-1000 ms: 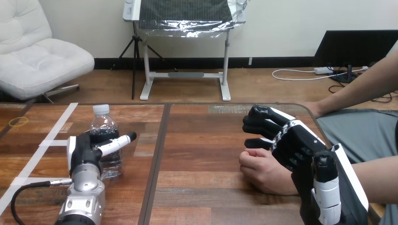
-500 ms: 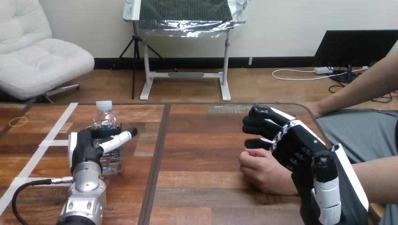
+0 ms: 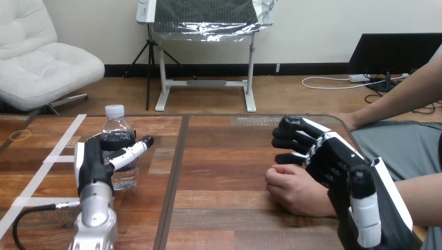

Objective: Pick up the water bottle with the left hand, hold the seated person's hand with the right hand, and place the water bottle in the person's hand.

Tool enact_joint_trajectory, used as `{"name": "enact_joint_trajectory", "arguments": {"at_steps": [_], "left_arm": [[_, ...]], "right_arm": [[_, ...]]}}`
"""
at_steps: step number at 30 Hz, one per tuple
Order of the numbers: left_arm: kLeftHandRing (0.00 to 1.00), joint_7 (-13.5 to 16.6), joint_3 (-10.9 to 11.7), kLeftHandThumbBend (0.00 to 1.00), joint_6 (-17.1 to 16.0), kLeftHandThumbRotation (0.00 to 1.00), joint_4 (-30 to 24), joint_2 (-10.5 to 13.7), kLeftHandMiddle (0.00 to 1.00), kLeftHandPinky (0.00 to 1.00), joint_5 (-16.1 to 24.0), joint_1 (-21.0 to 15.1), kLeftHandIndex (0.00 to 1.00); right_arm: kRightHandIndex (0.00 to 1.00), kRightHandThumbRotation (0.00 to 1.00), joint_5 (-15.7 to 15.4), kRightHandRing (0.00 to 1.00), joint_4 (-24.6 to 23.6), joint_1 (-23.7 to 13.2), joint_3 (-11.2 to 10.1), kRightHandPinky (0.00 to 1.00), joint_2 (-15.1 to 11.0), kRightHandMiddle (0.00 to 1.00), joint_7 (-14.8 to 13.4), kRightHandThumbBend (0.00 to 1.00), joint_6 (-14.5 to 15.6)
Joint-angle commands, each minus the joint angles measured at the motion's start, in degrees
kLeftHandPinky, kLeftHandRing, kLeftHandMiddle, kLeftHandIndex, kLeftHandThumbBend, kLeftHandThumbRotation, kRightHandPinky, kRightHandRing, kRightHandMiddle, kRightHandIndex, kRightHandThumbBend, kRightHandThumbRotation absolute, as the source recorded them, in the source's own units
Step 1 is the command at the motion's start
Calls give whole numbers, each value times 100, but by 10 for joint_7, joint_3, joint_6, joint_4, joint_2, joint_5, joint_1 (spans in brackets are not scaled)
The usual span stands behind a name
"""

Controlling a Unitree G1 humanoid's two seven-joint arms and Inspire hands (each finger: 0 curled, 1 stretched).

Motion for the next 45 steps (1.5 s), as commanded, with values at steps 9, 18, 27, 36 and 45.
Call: {"name": "enact_joint_trajectory", "arguments": {"at_steps": [9, 18, 27, 36, 45], "left_arm": [[32, -5, -11, 62, -84, 0, -173, -9, 38, 28, 12, 46, 45], [32, -17, -19, 60, -98, 0, -263, -16, 37, 27, 15, 90, 44], [32, -24, -24, 60, -81, 0, -356, -27, 37, 27, 16, 128, 44], [32, -36, -27, 59, -60, 0, -422, -38, 37, 27, 6, 150, 44], [31, -50, -28, 58, -59, 0, -457, -44, 36, 27, 0, 162, 43]], "right_arm": [[79, 95, -75, 77, 54, -94, -66, 70, -34, 78, -26, 81, -9], [77, 88, -118, 76, 102, -144, -108, 68, -82, 78, -33, 82, -21], [78, 77, -148, 75, 145, -191, -142, 66, -139, 78, -36, 85, -28], [80, 69, -184, 75, 162, -219, -164, 63, -197, 80, -35, 91, -15], [81, 64, -205, 78, 183, -241, -172, 65, -245, 82, -24, 94, -5]]}}
